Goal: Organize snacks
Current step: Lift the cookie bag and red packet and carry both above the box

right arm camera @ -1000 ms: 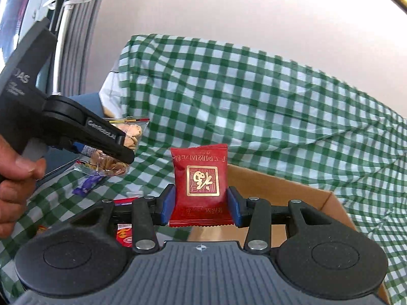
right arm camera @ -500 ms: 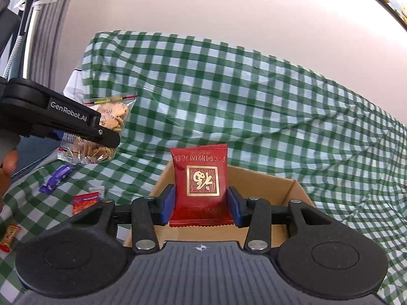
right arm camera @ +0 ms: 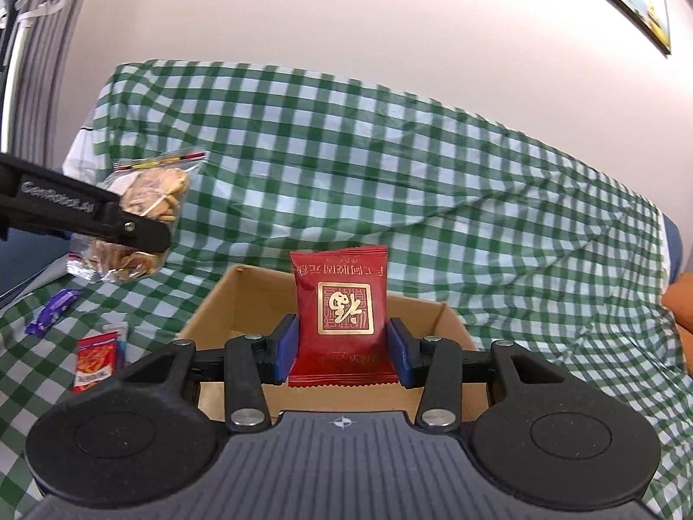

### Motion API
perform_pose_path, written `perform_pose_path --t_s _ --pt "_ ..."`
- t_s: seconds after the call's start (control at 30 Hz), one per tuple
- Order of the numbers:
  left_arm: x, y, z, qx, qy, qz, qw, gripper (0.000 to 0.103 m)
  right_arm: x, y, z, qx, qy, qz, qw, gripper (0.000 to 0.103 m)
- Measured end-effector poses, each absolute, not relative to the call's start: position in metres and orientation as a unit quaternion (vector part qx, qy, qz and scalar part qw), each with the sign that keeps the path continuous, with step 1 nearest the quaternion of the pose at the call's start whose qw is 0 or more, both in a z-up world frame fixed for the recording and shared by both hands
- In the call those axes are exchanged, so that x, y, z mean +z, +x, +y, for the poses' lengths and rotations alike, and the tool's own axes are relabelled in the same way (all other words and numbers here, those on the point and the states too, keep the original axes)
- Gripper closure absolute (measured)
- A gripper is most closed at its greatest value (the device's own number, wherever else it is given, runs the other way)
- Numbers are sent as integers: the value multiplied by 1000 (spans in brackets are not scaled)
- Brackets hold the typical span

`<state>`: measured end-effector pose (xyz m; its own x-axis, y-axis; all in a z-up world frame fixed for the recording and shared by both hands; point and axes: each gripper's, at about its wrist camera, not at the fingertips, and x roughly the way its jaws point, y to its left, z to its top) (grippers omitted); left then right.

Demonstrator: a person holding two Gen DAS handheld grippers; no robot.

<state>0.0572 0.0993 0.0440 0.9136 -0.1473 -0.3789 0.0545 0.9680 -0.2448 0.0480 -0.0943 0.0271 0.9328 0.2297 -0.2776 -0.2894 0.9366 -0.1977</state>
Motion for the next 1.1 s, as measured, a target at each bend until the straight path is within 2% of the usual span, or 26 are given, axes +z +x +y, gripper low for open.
perform_pose_path --t_s 1.1 --pt "30 58 45 -129 -72 213 966 50 20 74 -121 62 -65 170 981 57"
